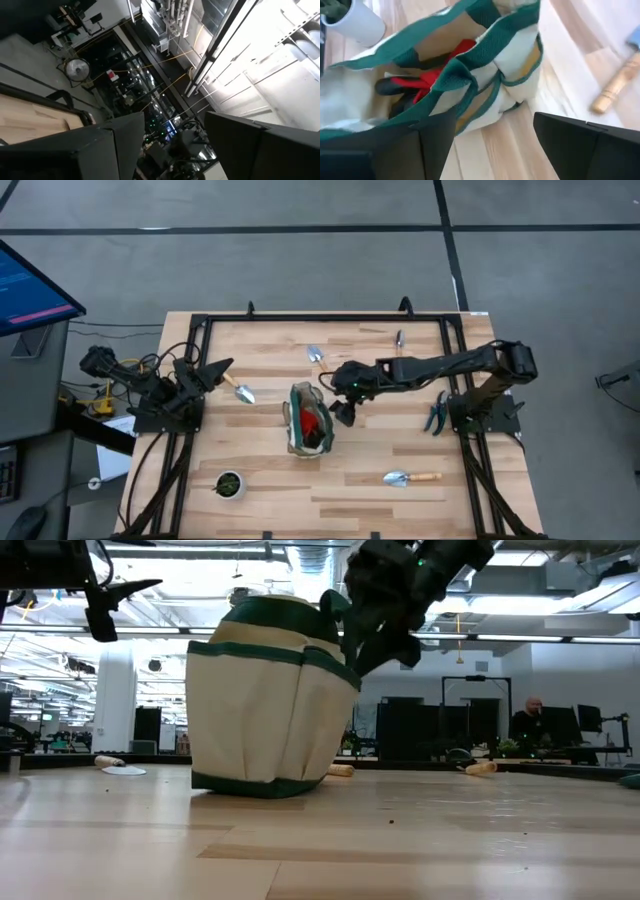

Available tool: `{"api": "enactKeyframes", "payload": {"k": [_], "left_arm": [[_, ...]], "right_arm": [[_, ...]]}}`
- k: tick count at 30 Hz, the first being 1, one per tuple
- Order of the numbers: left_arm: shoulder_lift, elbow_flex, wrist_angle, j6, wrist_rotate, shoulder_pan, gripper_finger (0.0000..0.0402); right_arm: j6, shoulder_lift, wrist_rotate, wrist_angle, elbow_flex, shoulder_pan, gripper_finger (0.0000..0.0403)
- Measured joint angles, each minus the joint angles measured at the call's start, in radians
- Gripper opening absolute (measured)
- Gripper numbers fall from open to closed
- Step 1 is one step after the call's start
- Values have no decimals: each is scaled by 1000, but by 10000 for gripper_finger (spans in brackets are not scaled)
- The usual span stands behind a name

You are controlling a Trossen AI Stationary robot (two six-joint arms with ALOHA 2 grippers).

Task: Pick & Place Garden tools in Gardening bag
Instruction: Adjust the green bag, then put the brown trowel into the green gardening bag

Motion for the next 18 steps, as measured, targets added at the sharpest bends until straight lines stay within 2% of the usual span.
{"api": "enactKeyframes", "payload": {"k": [3,6,9,13,16,18], "left_arm": [[11,0,5,0,-1,0,200],[18,0,10,-1,0,0,200],[21,0,13,-1,0,0,200],[21,0,17,-1,0,0,200],[21,0,22,-1,0,0,200],[21,0,25,-1,0,0,200]], "right_arm": [[-27,-54,14,-56,-1,-27,260],[-1,-120,112,-175,-1,-83,260],[38,-169,216,-325,-1,-177,260],[68,-178,259,-491,-1,-336,260],[-9,-152,263,-575,-1,-437,260],[-118,-126,262,-590,-2,-484,260]]}}
